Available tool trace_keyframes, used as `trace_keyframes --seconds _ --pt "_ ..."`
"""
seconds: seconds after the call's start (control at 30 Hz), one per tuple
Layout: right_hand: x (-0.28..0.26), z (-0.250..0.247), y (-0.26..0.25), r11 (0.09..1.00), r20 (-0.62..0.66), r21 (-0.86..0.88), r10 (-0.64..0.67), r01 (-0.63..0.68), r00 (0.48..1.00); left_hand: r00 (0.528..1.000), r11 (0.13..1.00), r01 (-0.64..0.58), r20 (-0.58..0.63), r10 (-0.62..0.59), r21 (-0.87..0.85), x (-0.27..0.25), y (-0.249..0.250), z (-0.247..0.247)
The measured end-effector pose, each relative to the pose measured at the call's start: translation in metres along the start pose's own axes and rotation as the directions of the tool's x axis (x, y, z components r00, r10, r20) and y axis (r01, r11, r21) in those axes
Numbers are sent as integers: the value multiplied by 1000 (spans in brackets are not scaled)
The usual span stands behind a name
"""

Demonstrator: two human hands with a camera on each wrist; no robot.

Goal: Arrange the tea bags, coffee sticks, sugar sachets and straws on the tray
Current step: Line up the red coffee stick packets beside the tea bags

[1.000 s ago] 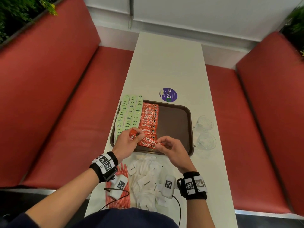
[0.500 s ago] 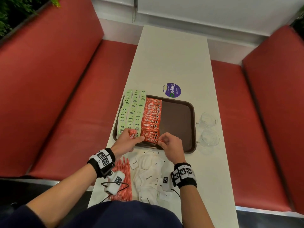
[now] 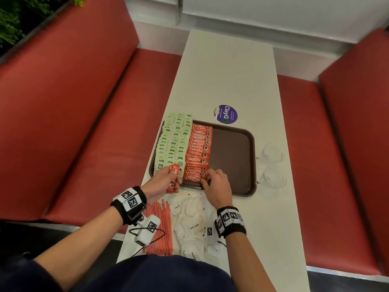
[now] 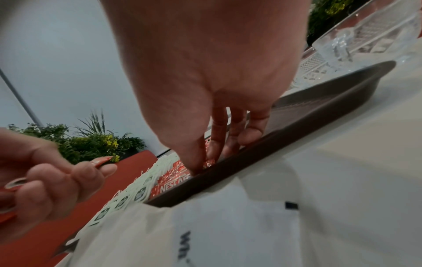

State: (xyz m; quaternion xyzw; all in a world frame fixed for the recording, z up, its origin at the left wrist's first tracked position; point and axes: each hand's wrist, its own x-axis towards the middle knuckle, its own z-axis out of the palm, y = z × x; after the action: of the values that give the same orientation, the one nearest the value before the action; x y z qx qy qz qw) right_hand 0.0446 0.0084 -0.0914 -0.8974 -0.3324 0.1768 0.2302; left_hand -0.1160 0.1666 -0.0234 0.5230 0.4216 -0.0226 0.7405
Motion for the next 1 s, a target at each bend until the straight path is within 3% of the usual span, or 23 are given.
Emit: trace_keyframes --seconds 0.3,0.4,0.47,0.57,0.7,0.87,0.93,1.0 --pt "-4 1 -4 1000 -63 -20 -11 10 998 993 998 -60 106 60 -3 -6 3 -1" --pt "-4 -8 -7 991 -90 129 -30 42 995 989 996 -83 127 78 38 -7 3 0" --pt "-7 -20 -17 935 -97 350 -28 60 995 985 990 -114 137 102 80 -6 3 1" --pt "-13 -39 -33 780 35 626 7 -27 999 976 976 -170 161 148 135 -4 5 5" --pt "-15 -40 -34 606 129 789 -4 -100 992 956 947 -267 174 236 178 -5 10 13" --pt "-18 -50 -45 365 128 922 16 -125 992 929 891 -357 205 307 280 -7 15 22" --pt "-19 -55 -49 369 96 924 29 -100 995 916 864 -390 230 328 318 -7 18 24" --pt "-18 -62 -49 482 24 876 18 -29 1000 914 856 -404 188 360 322 -6 21 24"
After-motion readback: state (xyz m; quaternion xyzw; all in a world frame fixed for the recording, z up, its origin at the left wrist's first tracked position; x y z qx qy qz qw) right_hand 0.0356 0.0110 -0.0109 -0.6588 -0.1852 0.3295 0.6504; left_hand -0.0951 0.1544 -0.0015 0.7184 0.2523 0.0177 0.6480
